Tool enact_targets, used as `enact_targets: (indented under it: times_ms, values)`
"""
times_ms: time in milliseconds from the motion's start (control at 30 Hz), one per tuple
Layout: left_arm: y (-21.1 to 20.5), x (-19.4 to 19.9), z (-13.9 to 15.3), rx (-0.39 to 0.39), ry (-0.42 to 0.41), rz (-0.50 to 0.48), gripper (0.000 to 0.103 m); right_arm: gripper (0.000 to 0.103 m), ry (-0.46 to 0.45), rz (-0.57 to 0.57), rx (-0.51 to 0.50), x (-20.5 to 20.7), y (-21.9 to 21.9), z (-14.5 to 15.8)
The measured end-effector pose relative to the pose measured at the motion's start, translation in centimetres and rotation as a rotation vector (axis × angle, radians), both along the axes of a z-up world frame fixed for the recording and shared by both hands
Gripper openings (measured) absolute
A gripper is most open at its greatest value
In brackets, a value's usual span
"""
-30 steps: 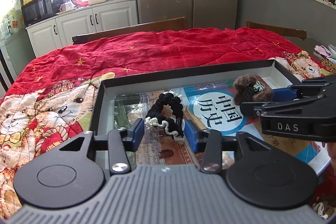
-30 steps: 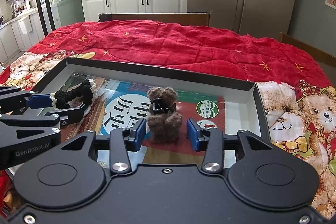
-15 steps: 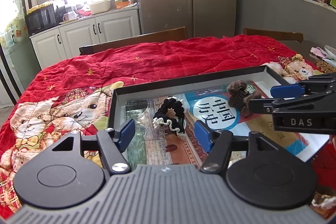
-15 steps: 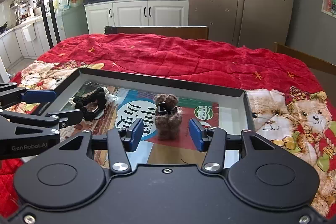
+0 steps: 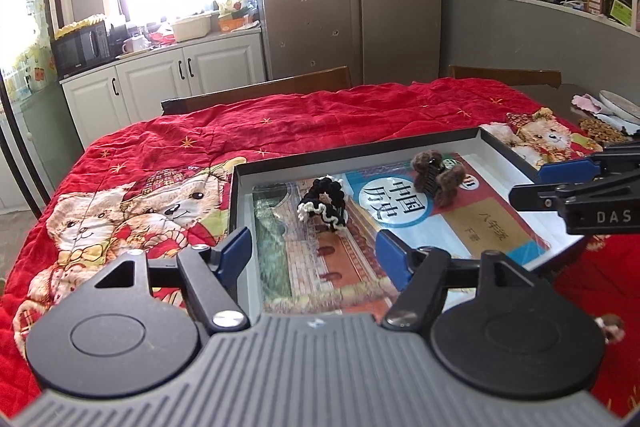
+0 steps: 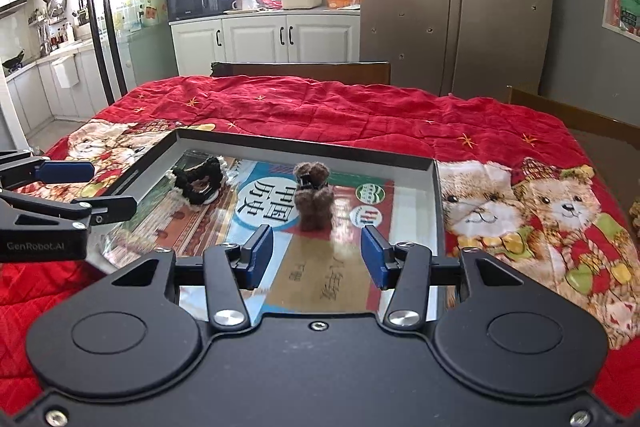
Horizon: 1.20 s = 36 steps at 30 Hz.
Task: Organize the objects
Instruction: 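Withdraw both grippers from the box back toward the items on the quilt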
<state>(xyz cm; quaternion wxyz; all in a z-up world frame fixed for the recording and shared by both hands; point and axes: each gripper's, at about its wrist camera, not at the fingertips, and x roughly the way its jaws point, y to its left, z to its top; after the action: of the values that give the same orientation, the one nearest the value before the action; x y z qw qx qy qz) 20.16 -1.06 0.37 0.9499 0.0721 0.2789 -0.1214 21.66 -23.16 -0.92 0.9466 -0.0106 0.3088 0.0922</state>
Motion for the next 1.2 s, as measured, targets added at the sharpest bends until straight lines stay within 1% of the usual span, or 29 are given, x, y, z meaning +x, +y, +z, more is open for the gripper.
enact_targets:
  times_ms: [200,400,500,667,700,767,967,1067,1200]
  values:
    - [0.7,-2.4,0.2,-0.008,-0.005,-0.011,0.081,0.047,-0.006,0.013,0.014,-2.7,-0.9,0.6]
    - [1.3,-4.6,-0.2,-0.013,0.001,-0.03,0.081,0.047,-0.015,0.046,0.021,-5.4,-1.0,0.9]
    - [1.6,-5.4,-0.4,-0.025,0.011,-0.035,0.081,0.046,-0.016,0.078,0.021,-6.8,-0.6,0.7]
    - [2.0,-6.7,-1.0,-0.031,0.032,-0.046,0.081,0.045,-0.014,0.149,-0.007,-9.6,0.0,0.1]
    - [2.0,-6.9,-1.2,-0.032,0.039,-0.048,0.081,0.042,-0.009,0.162,-0.006,-10.0,0.0,-0.1]
    - [2.2,-7.4,-1.5,-0.039,0.052,-0.054,0.081,0.04,0.002,0.184,-0.006,-10.9,0.0,-0.5]
    - [1.8,-9.2,-2.6,-0.059,0.098,-0.078,0.081,0.033,-0.008,0.23,-0.06,-13.1,0.2,-1.6]
    - [1.6,-10.4,-2.9,-0.073,0.112,-0.09,0.081,0.028,-0.004,0.236,-0.077,-13.5,0.2,-2.2]
    - [1.2,-11.2,-3.3,-0.113,0.15,-0.089,0.081,0.022,0.001,0.237,-0.074,-13.3,0.0,-2.7]
